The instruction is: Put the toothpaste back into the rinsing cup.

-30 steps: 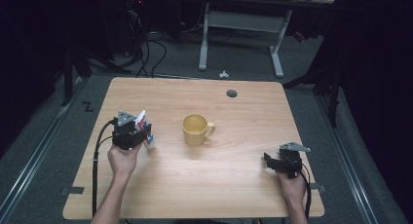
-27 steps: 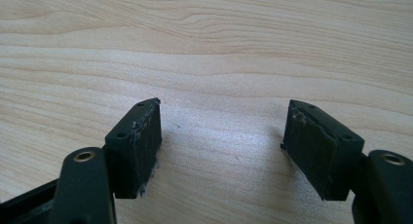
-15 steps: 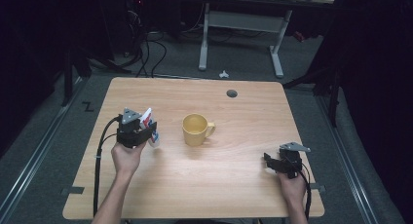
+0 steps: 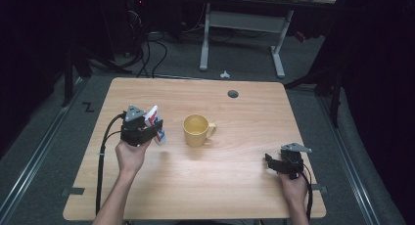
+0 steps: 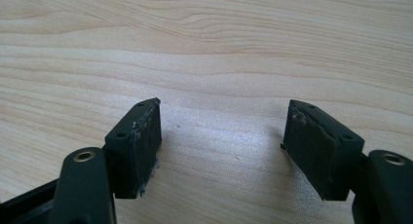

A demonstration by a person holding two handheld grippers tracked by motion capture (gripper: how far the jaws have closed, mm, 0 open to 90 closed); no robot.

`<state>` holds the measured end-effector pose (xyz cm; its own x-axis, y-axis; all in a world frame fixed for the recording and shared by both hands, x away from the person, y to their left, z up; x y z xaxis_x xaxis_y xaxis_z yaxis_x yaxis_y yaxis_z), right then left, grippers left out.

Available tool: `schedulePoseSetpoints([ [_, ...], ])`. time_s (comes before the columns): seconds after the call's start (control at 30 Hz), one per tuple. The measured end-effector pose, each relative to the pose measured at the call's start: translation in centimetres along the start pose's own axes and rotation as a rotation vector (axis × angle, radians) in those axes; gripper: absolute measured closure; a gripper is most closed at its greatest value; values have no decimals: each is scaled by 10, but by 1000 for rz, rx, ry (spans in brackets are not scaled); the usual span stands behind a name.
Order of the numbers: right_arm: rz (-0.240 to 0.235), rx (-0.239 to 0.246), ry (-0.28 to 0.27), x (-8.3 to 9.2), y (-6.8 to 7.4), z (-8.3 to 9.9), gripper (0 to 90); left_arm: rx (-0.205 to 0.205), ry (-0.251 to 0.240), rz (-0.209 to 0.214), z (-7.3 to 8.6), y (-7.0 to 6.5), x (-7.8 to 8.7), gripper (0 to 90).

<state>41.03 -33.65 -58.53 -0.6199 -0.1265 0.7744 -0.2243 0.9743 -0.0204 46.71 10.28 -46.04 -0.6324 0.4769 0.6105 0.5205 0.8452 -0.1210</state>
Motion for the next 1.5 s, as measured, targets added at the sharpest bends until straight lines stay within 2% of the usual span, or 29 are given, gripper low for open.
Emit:
schedulePoseSetpoints([
  [0.33,-1,-1,-1,0,0,0,300,-24,-8,16,-13,-10,1,682],
  [1.0,-1,-2,-1,0,0,0,300,-44,-5,50,-25,-21,-2,682],
  [1.5,-1,-1,-1,0,0,0,300,-65,-19,90,-45,-38,-6,683],
])
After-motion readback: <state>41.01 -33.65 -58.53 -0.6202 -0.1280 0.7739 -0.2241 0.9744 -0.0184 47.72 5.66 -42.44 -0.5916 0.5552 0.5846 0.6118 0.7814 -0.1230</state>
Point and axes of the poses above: each handheld gripper's, and its own axes: x roughly backward along the jaws, z roughly out of its underside, y roughly to its left, the point moved 8 cm from there along -x, roughly forward along the jaws, and after that the axes turned 7 degrees about y, right-handed, at the moved point
